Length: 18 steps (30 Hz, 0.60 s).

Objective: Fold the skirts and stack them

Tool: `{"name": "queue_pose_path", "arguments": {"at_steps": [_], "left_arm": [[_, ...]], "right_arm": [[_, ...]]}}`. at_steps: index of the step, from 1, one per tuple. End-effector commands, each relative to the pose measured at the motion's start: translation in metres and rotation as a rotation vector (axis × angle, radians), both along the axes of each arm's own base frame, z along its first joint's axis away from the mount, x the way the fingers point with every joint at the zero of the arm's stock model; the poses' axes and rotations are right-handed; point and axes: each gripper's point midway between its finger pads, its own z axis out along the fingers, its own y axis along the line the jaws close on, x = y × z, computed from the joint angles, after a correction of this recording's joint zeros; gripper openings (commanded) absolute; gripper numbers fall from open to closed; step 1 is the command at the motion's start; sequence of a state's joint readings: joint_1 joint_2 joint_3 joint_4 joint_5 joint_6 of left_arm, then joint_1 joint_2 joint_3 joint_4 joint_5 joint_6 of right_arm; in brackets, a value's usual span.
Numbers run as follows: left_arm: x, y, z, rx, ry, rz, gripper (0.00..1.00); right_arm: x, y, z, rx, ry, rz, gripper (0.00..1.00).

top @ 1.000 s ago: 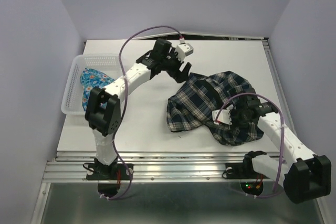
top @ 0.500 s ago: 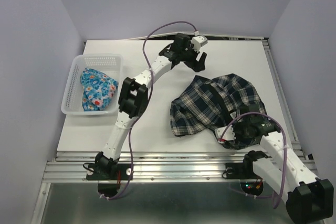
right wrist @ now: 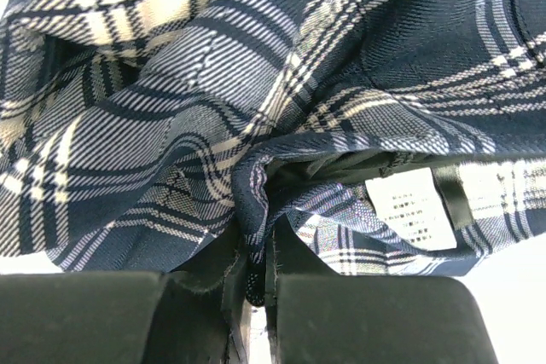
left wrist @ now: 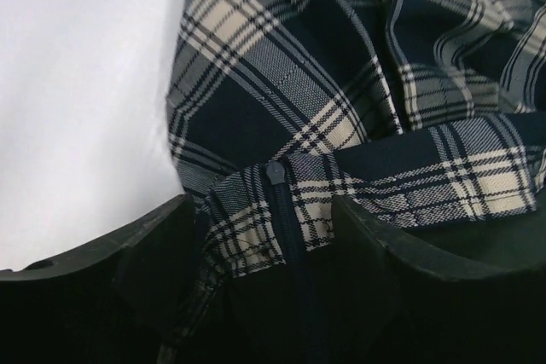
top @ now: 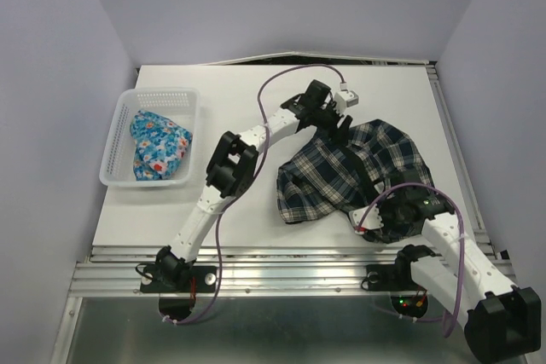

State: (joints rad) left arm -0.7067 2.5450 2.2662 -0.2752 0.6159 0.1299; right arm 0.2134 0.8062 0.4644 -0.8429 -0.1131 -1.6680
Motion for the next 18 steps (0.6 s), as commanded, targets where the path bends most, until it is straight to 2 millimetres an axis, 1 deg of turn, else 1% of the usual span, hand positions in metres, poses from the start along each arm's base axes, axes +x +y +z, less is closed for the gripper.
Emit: {"name": "queue_pose_path", "arguments": {"at_steps": [1,2,3,5,6,7,8,9,10,11,12,13,14,15,16,17,18], "left_arm": [[-0.008,0.012,-0.015,0.054,0.026,-0.003,0.65],[-0.006,0.014,-0.016,0.064,0.015,0.006,0.62],[-0.008,0.017,-0.014,0.065,0.014,0.004,0.51],[-0.004,0.023,-0.008,0.061,0.013,0.01,0.35],[-0.004,0.026,-0.002,0.053,0.016,0.009,0.27],[-0.001,0.029,0.015,0.033,-0.001,0.016,0.12],[0.006,0.039,0.02,0.035,-0.006,0.043,0.03],[0.011,0.045,0.03,0.026,-0.021,0.06,0.0],[0.016,0.051,0.062,-0.009,-0.073,0.074,0.0],[0.021,0.058,0.075,-0.02,-0.096,0.096,0.0],[0.028,0.075,0.08,-0.012,-0.107,0.136,0.0],[0.03,0.086,0.117,-0.046,-0.165,0.159,0.0],[0.036,0.096,0.132,-0.05,-0.201,0.194,0.0],[0.038,0.104,0.146,-0.058,-0.228,0.207,0.0],[0.039,0.12,0.174,-0.076,-0.275,0.233,0.0],[0.044,0.13,0.187,-0.07,-0.317,0.263,0.0],[0.044,0.14,0.192,-0.065,-0.335,0.287,0.0]], "right_arm": [[0.006,-0.005,0.004,-0.026,-0.027,-0.012,0.01],[0.006,-0.005,0.004,-0.021,-0.025,-0.021,0.01],[0.007,-0.005,0.005,-0.021,-0.028,-0.023,0.01],[0.008,-0.006,0.006,-0.023,-0.034,-0.031,0.01],[0.008,-0.006,0.007,-0.023,-0.038,-0.035,0.01],[0.009,-0.007,0.008,-0.021,-0.044,-0.042,0.01],[0.011,-0.006,0.011,-0.009,-0.053,-0.064,0.01],[0.013,-0.006,0.013,-0.001,-0.062,-0.077,0.01],[0.018,-0.004,0.016,0.011,-0.08,-0.087,0.01],[0.02,-0.004,0.018,0.017,-0.085,-0.102,0.01],[0.022,-0.004,0.018,0.03,-0.075,-0.137,0.01],[0.029,-0.002,0.026,0.044,-0.091,-0.156,0.01],[0.036,0.0,0.032,0.063,-0.104,-0.18,0.01],[0.042,0.002,0.037,0.098,-0.108,-0.229,0.01],[0.058,0.007,0.052,0.129,-0.137,-0.253,0.01],[0.066,0.012,0.059,0.159,-0.146,-0.268,0.01],[0.073,0.015,0.068,0.197,-0.152,-0.312,0.01]]}}
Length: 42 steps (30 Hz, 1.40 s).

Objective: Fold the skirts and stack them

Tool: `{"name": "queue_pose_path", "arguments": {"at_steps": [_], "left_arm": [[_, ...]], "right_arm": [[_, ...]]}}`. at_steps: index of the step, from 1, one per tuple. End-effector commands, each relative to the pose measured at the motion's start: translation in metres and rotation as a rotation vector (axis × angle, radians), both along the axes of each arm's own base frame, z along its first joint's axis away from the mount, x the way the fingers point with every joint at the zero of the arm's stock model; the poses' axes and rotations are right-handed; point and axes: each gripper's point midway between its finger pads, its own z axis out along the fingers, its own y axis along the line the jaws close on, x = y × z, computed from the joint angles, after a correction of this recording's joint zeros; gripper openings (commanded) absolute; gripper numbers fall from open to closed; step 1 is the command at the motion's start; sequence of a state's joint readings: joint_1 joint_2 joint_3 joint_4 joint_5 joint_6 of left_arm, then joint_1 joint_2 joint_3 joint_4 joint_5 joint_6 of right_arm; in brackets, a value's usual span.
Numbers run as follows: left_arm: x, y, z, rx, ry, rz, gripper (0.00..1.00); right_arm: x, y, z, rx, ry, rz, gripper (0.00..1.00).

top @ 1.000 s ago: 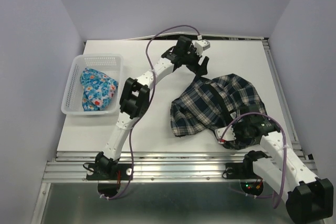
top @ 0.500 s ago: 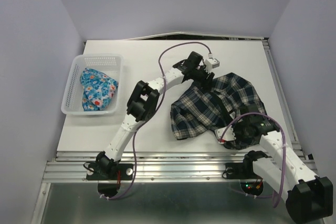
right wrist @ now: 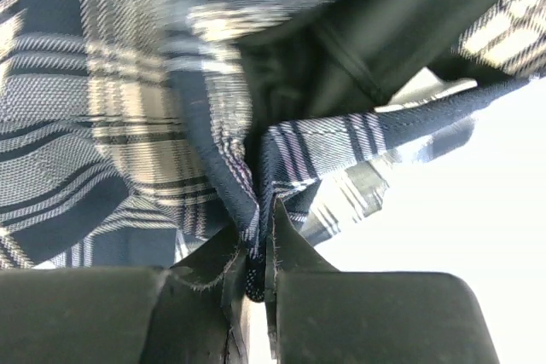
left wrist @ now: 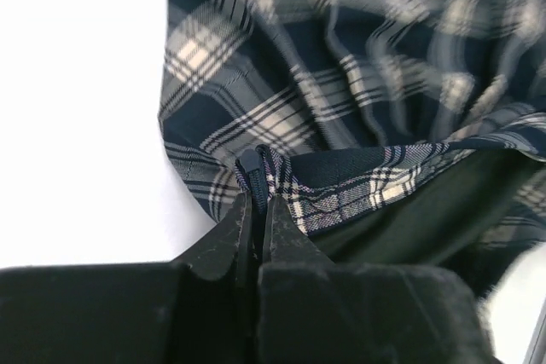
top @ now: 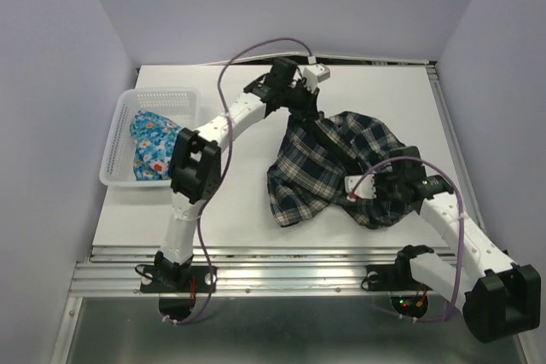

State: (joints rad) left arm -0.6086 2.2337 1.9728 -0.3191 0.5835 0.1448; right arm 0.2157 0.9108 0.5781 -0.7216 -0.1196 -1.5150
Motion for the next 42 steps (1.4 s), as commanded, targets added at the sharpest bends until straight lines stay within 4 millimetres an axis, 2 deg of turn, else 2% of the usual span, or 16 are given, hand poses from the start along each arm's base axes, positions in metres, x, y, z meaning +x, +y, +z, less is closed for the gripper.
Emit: {"name": "queue_pose_path", "arguments": {"at_steps": [1,8,9,15,21,26,27,29,30,31,33,34,38,39,40,42], "left_arm": [[0.042,0.073,0.161,-0.101,-0.391,0.197,0.0],[0.027,0.128,0.204,-0.069,-0.539,0.314,0.0],[0.03,0.14,0.208,-0.052,-0.55,0.363,0.0],[0.022,0.196,0.23,-0.033,-0.563,0.481,0.0],[-0.002,0.195,0.219,-0.014,-0.51,0.415,0.0],[0.044,0.213,0.219,0.004,-0.551,0.599,0.0],[0.056,0.219,0.221,0.005,-0.564,0.651,0.0],[0.088,0.22,0.241,-0.033,-0.603,0.713,0.0],[0.097,0.223,0.29,-0.107,-0.673,0.754,0.0],[0.117,0.218,0.276,-0.092,-0.64,0.758,0.0],[0.13,0.218,0.311,-0.161,-0.69,0.762,0.0],[0.133,0.217,0.352,-0.242,-0.766,0.77,0.0],[0.104,0.221,0.428,-0.381,-0.955,0.734,0.0],[0.106,0.22,0.412,-0.358,-0.938,0.727,0.0],[0.078,0.23,0.449,-0.408,-1.031,0.725,0.0],[0.063,0.229,0.445,-0.401,-1.037,0.689,0.0]], "right_arm": [[0.039,0.007,0.037,0.123,-0.045,-0.194,0.01],[0.107,0.005,0.111,0.29,-0.142,-0.345,0.01],[0.12,0.001,0.136,0.33,-0.189,-0.365,0.01],[0.148,-0.02,0.201,0.545,-0.258,-0.465,0.01],[0.146,-0.001,0.225,0.696,-0.234,-0.47,0.01],[0.204,-0.01,0.224,0.766,-0.26,-0.583,0.01],[0.219,-0.013,0.24,0.787,-0.31,-0.595,0.01],[0.25,-0.018,0.261,0.859,-0.382,-0.641,0.01],[0.275,-0.026,0.276,0.885,-0.432,-0.681,0.01],[0.287,-0.028,0.287,0.9,-0.462,-0.688,0.01],[0.312,-0.034,0.298,0.917,-0.497,-0.712,0.01],[0.315,-0.035,0.337,0.953,-0.571,-0.684,0.01],[0.304,-0.028,0.392,0.989,-0.665,-0.586,0.01],[0.298,-0.027,0.397,0.97,-0.682,-0.56,0.01],[0.283,-0.026,0.404,0.962,-0.71,-0.531,0.01],[0.265,-0.019,0.4,0.93,-0.723,-0.455,0.01]]}}
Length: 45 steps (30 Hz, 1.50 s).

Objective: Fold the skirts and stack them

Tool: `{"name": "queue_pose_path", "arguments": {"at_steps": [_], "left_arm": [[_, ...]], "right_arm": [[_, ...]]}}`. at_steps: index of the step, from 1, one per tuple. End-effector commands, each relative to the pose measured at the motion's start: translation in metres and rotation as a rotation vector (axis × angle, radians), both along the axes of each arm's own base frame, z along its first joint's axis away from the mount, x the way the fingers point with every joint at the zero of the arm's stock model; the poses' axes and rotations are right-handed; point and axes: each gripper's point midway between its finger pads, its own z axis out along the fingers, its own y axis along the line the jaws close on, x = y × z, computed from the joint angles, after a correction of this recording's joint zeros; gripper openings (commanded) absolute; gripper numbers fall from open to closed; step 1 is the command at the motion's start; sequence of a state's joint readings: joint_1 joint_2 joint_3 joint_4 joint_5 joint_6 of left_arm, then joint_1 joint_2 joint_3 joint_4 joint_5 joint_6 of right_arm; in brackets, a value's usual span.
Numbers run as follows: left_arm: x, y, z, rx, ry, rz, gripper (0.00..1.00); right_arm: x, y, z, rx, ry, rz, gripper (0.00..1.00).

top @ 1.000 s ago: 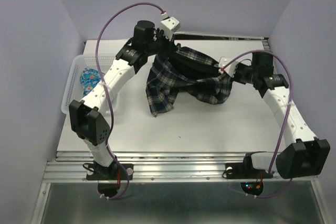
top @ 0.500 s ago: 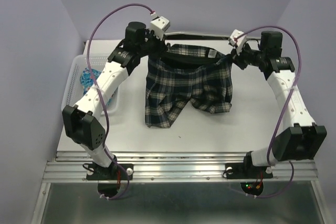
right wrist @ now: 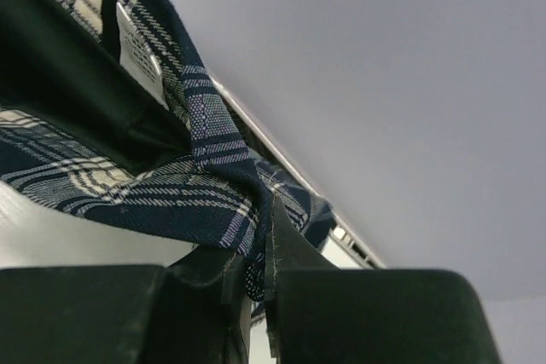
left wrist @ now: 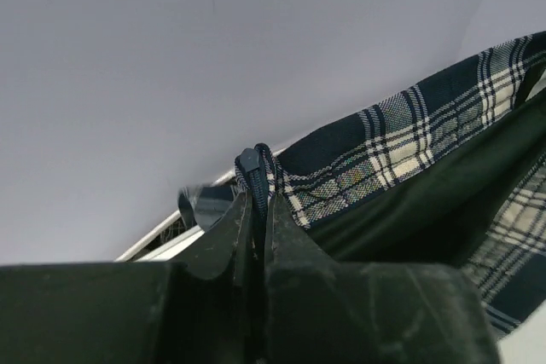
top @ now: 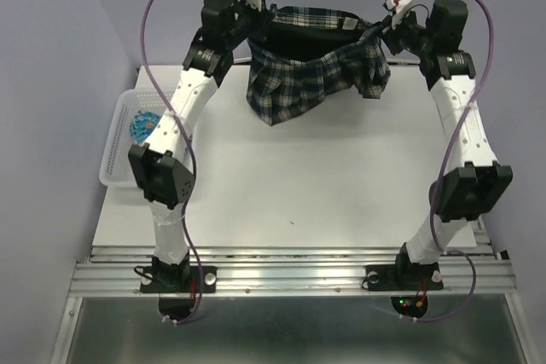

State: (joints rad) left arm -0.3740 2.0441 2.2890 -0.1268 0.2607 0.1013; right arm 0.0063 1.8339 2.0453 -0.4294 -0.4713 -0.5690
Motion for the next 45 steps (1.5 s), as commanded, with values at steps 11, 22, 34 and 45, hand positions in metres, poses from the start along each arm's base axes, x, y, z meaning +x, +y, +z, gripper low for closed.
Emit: {"name": "queue_pose_path", "arguments": {"at_steps": [11,22,34,45], "left_arm": [[-0.181,0.051,-0.107,0.231,0.079,-0.274,0.99],[-0.25,0.088,-0.182,0.433,0.31,-0.301,0.96],[-0.327,0.106,-0.296,0.839,0.437,-0.684,0.77],[-0.362,0.125,-0.345,1.16,0.043,-0.928,0.81]], "right_arm": [[-0.177,-0.038,-0.138,-0.615,0.019,0.228,1.0],[-0.249,-0.043,-0.179,-0.467,0.422,0.188,0.98],[-0.312,0.044,-0.223,-0.261,0.793,0.43,0.76],[-0.323,0.065,-0.259,-0.46,0.567,0.53,0.72]]}}
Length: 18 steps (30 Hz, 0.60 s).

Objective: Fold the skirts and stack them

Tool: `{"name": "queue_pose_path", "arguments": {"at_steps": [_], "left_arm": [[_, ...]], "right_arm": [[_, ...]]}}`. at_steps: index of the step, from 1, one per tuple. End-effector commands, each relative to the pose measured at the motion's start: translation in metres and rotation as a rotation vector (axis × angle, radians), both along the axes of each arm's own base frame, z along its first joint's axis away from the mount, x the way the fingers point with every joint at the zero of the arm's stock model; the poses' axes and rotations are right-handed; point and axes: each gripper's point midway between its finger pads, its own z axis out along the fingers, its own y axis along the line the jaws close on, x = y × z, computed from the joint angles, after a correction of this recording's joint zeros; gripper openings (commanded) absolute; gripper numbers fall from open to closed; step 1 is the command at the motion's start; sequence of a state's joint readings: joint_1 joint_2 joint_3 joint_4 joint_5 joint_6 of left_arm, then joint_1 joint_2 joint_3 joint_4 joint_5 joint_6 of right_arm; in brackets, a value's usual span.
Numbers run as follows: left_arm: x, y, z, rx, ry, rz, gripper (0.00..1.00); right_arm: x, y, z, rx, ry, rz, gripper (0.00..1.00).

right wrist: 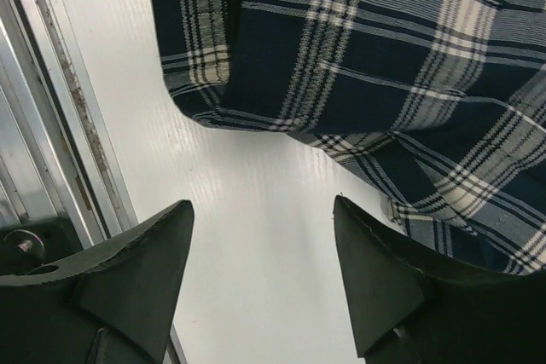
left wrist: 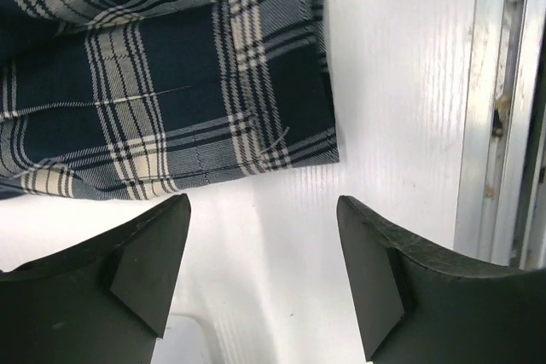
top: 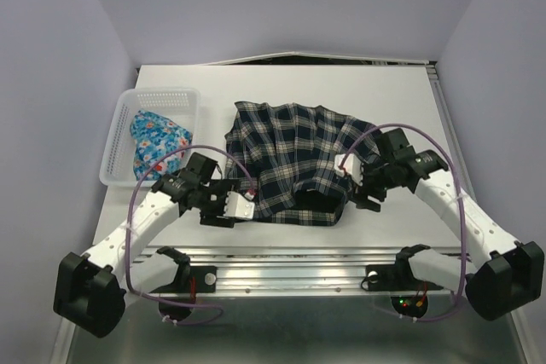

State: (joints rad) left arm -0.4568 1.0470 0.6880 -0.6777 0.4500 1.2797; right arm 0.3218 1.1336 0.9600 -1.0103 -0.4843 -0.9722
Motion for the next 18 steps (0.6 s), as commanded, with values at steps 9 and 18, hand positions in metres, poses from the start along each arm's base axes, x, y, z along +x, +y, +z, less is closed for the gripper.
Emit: {"name": "queue_pose_path", "arguments": {"at_steps": [9,18], "left_arm": [[0.032,-0.059,0.025,-0.146,-0.021,-0.019,0.78],[0.003,-0.073,-0.008,-0.045,-0.038,-0.116,0.72]], "right_arm": [[0.022,0.035,0.001,0.095,-0.051,-0.104,0.67],[0.023,0.042,-0.021,0.094,0.04,-0.191,0.64]]}}
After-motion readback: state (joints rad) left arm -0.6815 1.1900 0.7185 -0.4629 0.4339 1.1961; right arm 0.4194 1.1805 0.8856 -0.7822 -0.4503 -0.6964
